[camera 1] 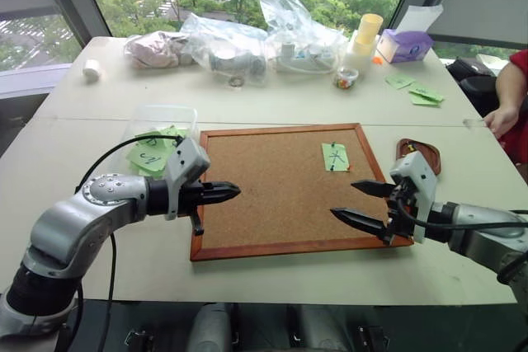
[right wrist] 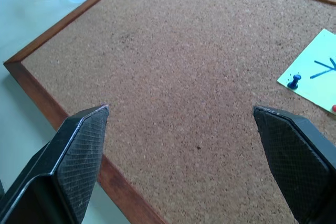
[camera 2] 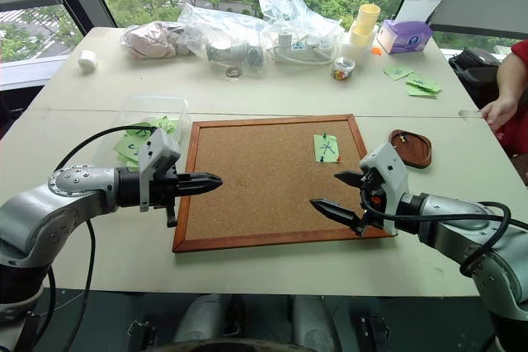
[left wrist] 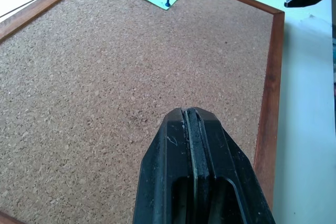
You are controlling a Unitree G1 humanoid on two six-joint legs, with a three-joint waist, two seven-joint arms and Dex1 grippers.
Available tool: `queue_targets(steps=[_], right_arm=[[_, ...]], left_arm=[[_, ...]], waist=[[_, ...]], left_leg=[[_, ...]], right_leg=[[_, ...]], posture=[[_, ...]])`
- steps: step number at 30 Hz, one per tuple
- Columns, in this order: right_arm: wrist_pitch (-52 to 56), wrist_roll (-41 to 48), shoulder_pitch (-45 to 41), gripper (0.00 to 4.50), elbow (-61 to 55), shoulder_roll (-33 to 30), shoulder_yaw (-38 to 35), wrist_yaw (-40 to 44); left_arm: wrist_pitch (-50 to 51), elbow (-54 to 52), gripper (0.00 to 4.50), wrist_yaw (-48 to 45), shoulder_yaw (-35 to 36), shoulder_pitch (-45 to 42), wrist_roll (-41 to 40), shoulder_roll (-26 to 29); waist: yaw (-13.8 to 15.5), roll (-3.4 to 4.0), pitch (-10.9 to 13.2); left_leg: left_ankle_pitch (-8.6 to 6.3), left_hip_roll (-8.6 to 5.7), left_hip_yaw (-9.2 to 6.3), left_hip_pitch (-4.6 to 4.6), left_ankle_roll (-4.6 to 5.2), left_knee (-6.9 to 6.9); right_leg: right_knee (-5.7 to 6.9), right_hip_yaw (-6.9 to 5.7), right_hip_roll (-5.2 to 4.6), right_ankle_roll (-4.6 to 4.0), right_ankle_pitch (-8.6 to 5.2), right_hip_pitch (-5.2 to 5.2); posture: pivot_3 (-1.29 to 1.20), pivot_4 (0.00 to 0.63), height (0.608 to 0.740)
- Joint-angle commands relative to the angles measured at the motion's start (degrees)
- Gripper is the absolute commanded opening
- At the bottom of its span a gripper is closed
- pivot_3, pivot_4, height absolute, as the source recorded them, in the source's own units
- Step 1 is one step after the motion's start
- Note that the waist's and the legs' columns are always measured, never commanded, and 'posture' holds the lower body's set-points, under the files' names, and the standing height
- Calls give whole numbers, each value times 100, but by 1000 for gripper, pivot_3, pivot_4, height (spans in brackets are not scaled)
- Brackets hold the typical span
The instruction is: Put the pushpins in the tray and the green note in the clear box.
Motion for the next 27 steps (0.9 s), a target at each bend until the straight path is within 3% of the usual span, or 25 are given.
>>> queue_targets(steps=[1, 6, 10, 13, 15, 18, 27], right_arm=[[-2, -102, -151, 4500, 114, 51, -46, -223], [-103, -333, -335, 4500, 288, 145, -35, -407], [-149, -327, -419, 4500, 306, 190, -116, -393], [-454, -730, -774, 4500, 564, 255, 141, -470], [-710, -1273, -1190, 4500, 1048, 342, 460, -684], [-984, -1679, -1595, 4500, 1564, 514, 751, -704], [-1882, -2630, -2642, 4500, 3522, 1188, 1388, -409]], left_arm=[[-24, -93, 47, 71, 92, -263, -55, -71], [-240, 38, 47, -3, -55, -710, 202, -20], [-133, 205, 47, 46, -201, -1296, 130, -319], [-400, 592, 47, -84, -1128, -1467, 899, -351], [-566, 939, 47, -234, -1647, -1525, 1334, -317], [-567, 1423, 47, -166, -1794, -1618, 1505, -598], [-1048, 2124, 47, -549, -2318, -1361, 2278, -641]], waist=[[4, 0, 0], [5, 0, 0], [10, 0, 0], [6, -1, -1], [-30, 4, -3], [-19, 3, -2], [-6, 5, -2]], left_leg=[[0, 0, 0, 0, -1, 0], [2, -3, 1, -1, -3, 1], [2, -3, -1, -3, -4, 0], [2, -7, 1, -3, -3, 1], [2, -25, 5, 2, -3, 1], [2, -21, 9, 5, -3, 1], [2, -13, 12, -7, -3, 0]], right_leg=[[0, 0, 0, 0, 0, 0], [-1, 0, 0, 0, 0, 0], [-2, 0, 2, 1, 0, 0], [-4, 2, 0, 1, 1, 1], [-4, 7, 0, 1, 1, 4], [-2, 8, 8, 1, 1, -1], [-2, 6, 2, 2, 1, -10]], posture=[[0, 150, 735], [0, 150, 735], [0, 150, 735], [0, 150, 735], [0, 150, 735], [0, 150, 735], [0, 150, 735]])
